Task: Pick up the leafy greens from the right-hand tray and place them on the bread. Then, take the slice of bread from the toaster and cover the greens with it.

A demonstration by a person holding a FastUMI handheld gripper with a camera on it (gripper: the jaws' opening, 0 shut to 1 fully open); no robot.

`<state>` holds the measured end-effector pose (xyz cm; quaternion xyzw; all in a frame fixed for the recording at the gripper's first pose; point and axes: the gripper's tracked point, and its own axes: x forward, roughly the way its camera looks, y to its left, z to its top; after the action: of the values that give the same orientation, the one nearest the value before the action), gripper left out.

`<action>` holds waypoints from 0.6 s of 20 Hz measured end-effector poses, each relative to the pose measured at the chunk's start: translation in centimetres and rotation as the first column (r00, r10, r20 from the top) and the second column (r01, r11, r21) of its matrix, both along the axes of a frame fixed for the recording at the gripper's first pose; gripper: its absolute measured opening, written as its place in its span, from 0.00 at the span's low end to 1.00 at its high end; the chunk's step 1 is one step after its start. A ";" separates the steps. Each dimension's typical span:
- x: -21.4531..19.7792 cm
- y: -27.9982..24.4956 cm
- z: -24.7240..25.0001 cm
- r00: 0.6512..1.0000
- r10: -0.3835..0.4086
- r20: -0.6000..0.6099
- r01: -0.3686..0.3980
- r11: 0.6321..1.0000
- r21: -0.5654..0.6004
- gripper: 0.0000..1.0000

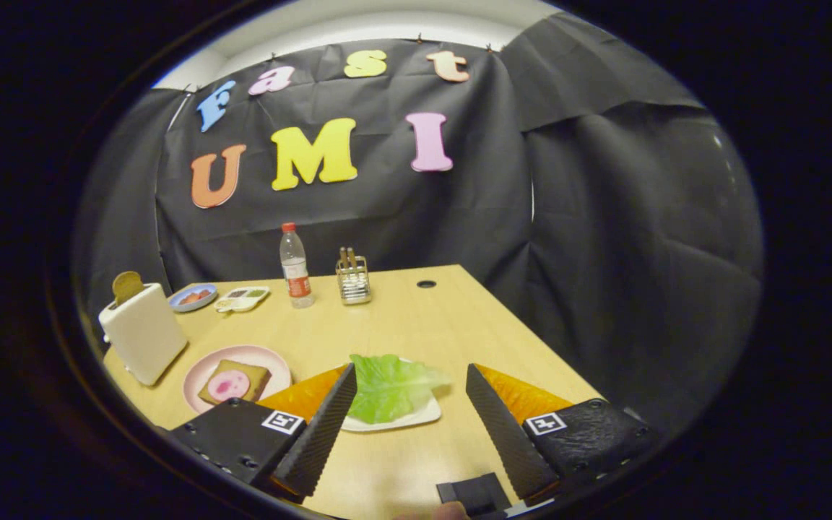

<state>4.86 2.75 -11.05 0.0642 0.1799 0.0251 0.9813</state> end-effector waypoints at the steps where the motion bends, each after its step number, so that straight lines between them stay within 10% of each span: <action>1: 0.7 -0.2 -0.4 1.000 -0.014 -0.022 0.014 0.999 0.029 0.95; 12: 5.7 -1.1 -6.4 0.965 -0.081 -0.250 0.149 0.953 0.265 0.96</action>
<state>10.55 1.61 -17.41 0.2159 0.2860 -0.0149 0.9335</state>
